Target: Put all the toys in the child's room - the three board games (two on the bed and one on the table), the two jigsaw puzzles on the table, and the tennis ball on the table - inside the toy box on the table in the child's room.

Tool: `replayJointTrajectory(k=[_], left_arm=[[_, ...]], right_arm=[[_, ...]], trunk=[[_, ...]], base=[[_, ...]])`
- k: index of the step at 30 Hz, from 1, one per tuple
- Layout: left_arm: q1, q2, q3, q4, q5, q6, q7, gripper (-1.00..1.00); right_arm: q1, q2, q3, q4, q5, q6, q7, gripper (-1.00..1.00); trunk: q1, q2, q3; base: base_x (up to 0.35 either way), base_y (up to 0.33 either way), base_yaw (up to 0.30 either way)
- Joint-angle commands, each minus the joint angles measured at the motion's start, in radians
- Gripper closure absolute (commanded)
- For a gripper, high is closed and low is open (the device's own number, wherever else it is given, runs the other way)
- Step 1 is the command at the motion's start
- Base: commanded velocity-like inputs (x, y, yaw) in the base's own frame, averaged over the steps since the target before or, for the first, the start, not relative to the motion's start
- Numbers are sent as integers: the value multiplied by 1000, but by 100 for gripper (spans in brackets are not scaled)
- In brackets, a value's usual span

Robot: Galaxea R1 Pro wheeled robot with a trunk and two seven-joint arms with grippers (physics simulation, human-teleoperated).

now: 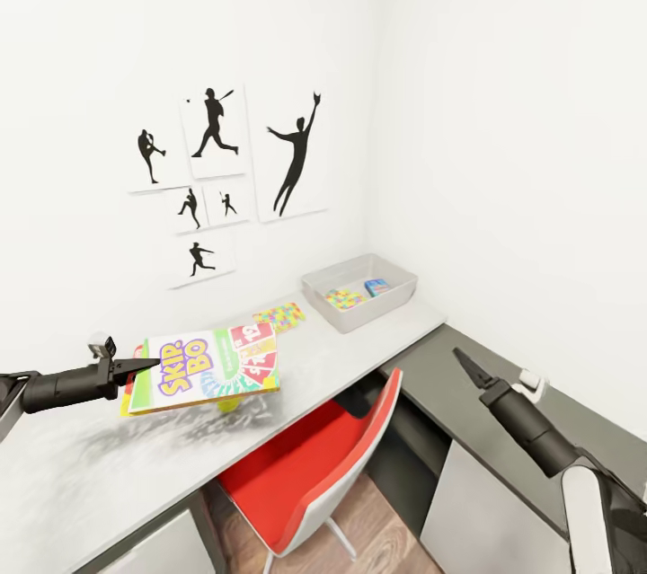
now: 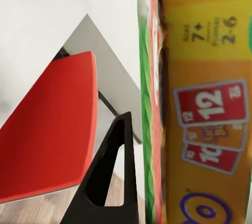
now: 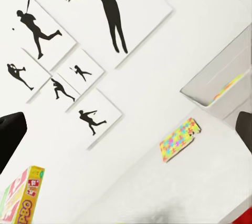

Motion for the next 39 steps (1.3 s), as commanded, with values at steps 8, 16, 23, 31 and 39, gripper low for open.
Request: replayJointTrajectory(k=[8,16,23,31,39], left_arm=[[-1,0,0,0,1,10,-4,100],[-1,1,1,0,1,10,-4,100],[-1,0,1,0,3,10,-4,100],[-1,0,1,0,3,10,-4,100],[-1,0,1,0,4,10,-4,100]], right_arm=[[-1,-3,9,-8,63,18,-59,-100],[-1,2,12,-17,84,26,-69,-100],[-1,6,11,-19,83,103,-76,-100],[-2,0,44,-19,88,107,-78,-100],[-1,1,48,-18,88,104,-76,-100]], trunk=[[1,-2,-2],[1,-2,-2],[1,-2,-7],[1,-2,-15],[1,-2,-15]], base=[[68,-274,0],[111,-110,0],[233,-17,0],[246,-187,0],[67,-156,0]])
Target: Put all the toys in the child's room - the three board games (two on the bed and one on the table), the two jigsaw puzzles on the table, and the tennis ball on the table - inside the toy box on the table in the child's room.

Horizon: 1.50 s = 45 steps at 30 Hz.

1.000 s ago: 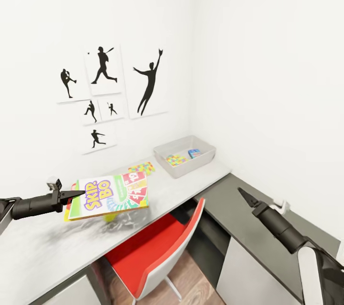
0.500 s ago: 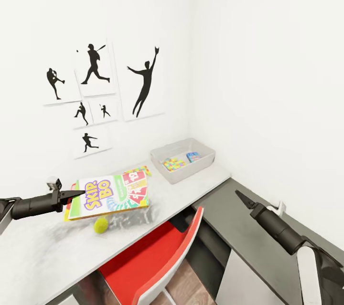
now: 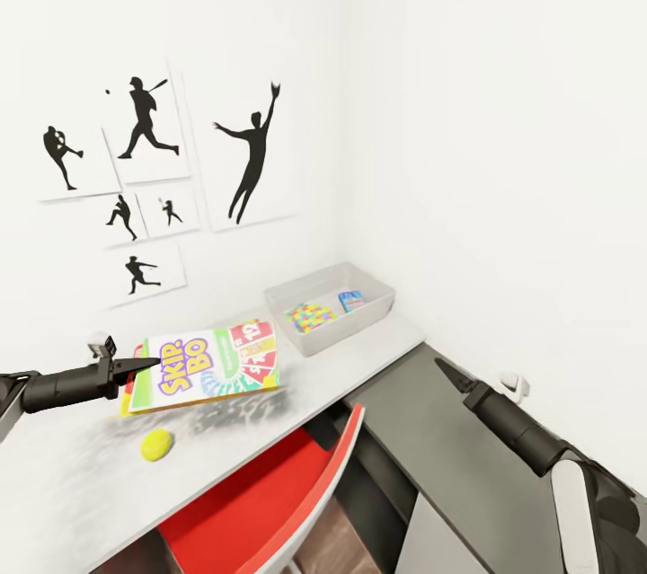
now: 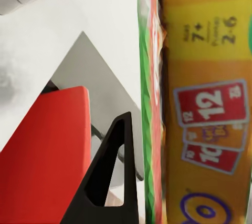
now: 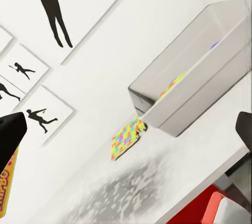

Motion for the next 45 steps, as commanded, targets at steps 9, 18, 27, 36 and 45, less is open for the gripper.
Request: replayJointTrajectory(k=[9,18,27,36,45], left_arm=[[-1,1,0,0,0,10,-4,100],[-1,0,0,0,0,10,-4,100],[-1,1,1,0,-3,10,-4,100],[-1,2,1,0,-3,10,-4,100],[-1,1,1,0,-2,10,-4,100]], right_arm=[[-1,-2,-2,5,-3,-24,9,-100],[-1,-6,201,1,-1,-16,8,-100],[-1,-6,332,4,2,9,-33,-100],[0,-6,335,5,0,9,-35,-100],[0,-7,332,7,1,9,-35,-100]], trunk=[[1,-2,4],[1,-2,6],[1,-2,6],[1,-2,6],[1,-2,6]], base=[[105,-191,-130],[45,-99,-30],[9,-19,-1],[110,-73,0],[198,56,0]])
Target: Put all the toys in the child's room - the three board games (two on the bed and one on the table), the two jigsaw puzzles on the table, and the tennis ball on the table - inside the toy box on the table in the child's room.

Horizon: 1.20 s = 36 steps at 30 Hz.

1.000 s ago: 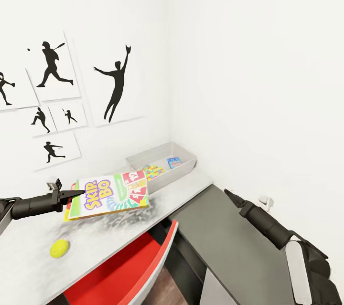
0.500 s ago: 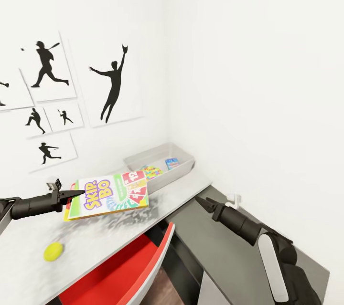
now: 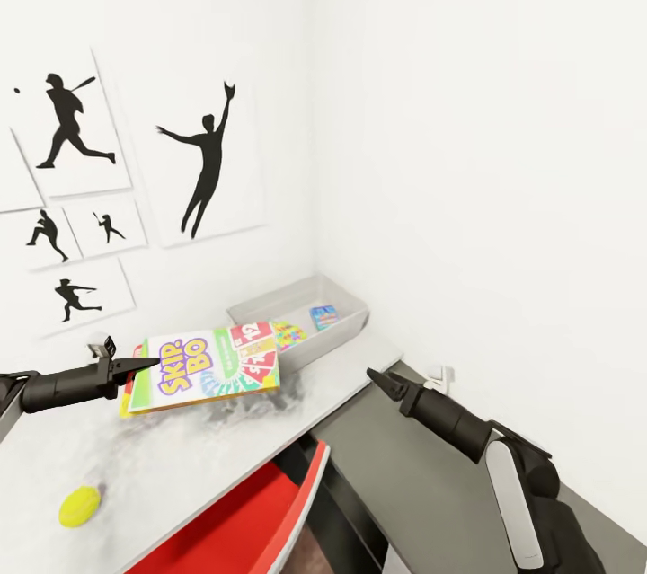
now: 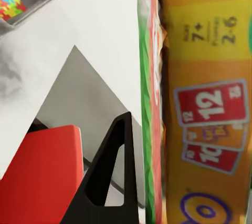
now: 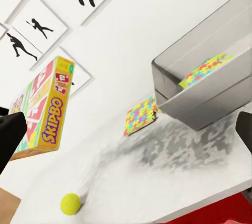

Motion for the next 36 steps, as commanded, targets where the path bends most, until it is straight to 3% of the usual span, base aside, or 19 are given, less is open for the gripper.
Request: replayJointTrajectory(k=[1,9,36], left_arm=[[-1,0,0,0,1,10,-4,100],[-1,0,0,0,1,10,-4,100],[-1,0,0,0,2,9,-4,100]], right_arm=[[-1,1,-3,0,-2,6,3,-100],[-1,1,-3,3,-2,5,2,-100],[-1,1,-3,5,-2,3,3,-100]], trunk=[[1,-2,-2],[1,-2,-2],[1,-2,-2]], base=[[137,139,0],[183,158,0],[62,47,-27]])
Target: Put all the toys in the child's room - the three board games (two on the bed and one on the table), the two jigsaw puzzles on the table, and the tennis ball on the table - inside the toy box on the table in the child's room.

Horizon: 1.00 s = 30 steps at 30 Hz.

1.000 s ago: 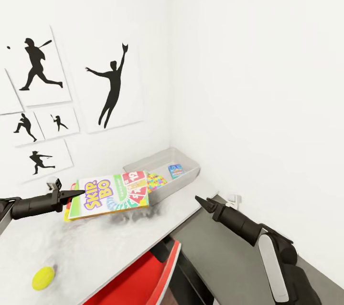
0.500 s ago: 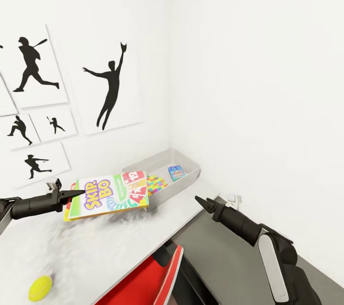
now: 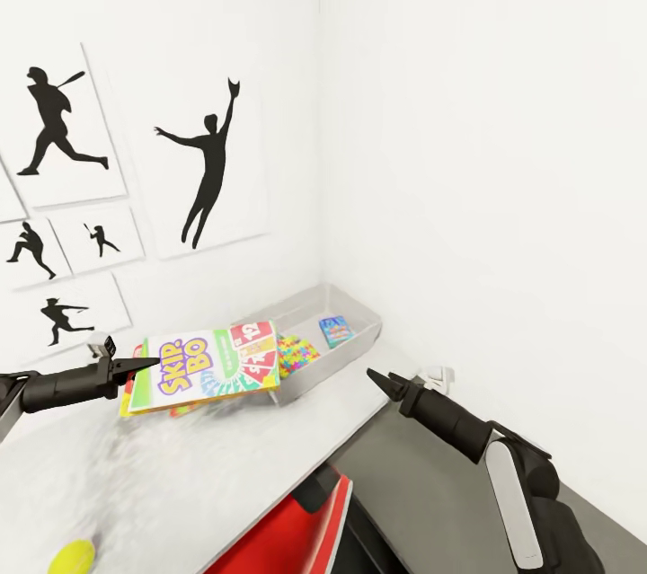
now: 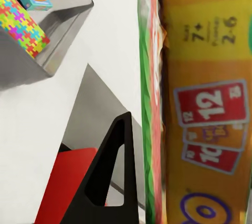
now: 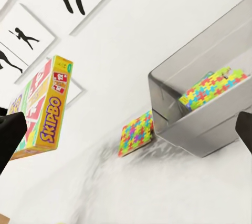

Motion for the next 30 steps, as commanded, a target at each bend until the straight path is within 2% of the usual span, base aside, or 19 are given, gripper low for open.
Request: replayJointTrajectory(k=[1,30], left_arm=[[-1,0,-1,0,0,10,-4,100],[-1,1,-1,0,1,10,-4,100]], right_arm=[[-1,1,-2,0,-3,6,3,-100],[-1,1,-4,0,-4,1,11,-100]], trunk=[[1,-2,-2],[1,-2,-2]], base=[[96,45,-1],[41,3,0]])
